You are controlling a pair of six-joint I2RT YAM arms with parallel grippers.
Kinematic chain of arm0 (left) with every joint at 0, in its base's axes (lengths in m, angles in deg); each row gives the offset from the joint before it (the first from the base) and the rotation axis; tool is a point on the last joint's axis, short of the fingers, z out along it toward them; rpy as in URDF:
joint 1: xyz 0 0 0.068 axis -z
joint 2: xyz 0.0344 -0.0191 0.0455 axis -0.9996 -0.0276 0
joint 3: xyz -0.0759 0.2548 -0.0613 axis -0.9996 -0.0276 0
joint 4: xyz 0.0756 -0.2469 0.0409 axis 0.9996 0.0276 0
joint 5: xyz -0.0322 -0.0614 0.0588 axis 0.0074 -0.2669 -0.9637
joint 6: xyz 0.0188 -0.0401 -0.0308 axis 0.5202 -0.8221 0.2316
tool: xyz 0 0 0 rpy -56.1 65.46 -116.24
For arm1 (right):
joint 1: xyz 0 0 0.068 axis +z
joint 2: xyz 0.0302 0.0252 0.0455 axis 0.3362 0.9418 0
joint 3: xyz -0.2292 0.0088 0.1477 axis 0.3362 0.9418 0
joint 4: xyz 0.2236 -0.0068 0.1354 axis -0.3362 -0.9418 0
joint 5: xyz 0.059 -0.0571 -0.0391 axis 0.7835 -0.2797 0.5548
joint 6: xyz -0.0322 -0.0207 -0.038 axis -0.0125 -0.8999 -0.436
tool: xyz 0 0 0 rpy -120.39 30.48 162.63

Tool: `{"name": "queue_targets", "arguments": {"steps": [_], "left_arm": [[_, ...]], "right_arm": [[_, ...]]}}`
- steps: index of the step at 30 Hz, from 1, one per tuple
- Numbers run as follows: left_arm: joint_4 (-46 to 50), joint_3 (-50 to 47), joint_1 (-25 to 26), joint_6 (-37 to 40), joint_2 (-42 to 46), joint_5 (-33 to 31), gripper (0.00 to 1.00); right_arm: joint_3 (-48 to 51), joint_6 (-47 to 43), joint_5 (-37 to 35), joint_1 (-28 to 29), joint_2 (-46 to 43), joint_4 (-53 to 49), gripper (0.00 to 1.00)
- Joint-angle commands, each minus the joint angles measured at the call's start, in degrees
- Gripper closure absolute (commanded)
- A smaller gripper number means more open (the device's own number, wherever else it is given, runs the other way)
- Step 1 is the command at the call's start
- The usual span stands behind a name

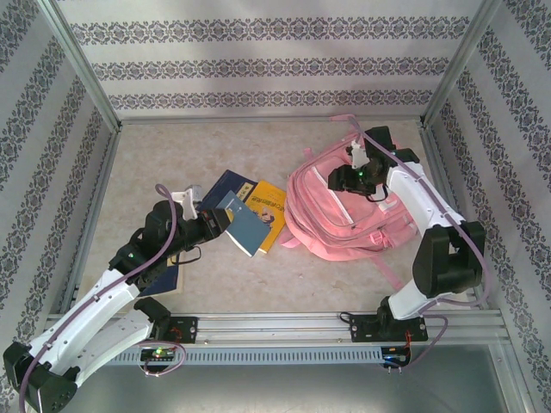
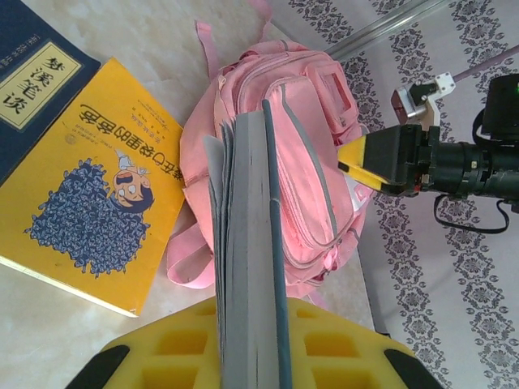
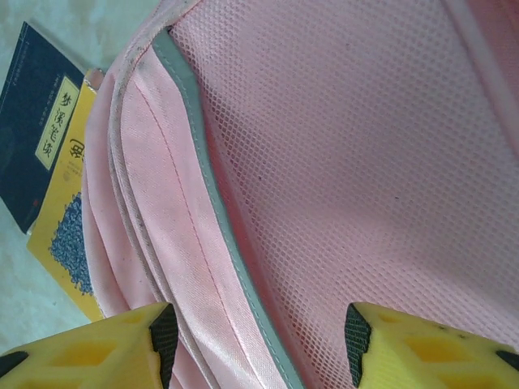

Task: Pack the student bag
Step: Open the student bag at the middle-right of the table, then pick up the student bag from the middle-right of the table.

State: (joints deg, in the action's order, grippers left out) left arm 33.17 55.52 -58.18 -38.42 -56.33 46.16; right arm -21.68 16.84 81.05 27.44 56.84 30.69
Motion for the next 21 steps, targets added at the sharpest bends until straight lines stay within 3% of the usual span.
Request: {"name": "queue_targets", "arguments": {"steps": [1,8,13,17,21], "left_arm": [[-5.07,1.15,-0.66,0.35,0.27,1.33,1.00],[-5.49,0.84,-0.77,0.18,-0.08,1.50,1.00],[-6.01,0.98,-0.88,0.34,-0.92,1.50,1.00],[-6.93,1.16,-1.12,0.41,-2.37,1.39,1.00],[-8.18,2.63,-1.48,-0.03,-5.39,0.76,1.00]], "right_arm": [[0.88,0.22,3.71,1.44,1.88,0.73,0.42],[-0.19,-0.43,9.09,5.45,5.64,-0.01,0.47],[0.39,0.04,10.59,5.69,6.37,0.34,0.69],[-0.65,0.52,6.72,5.24,3.38,-0.47,1.00],[-4.49,2.98,7.60,3.15,-2.52,-1.75,1.00]]}}
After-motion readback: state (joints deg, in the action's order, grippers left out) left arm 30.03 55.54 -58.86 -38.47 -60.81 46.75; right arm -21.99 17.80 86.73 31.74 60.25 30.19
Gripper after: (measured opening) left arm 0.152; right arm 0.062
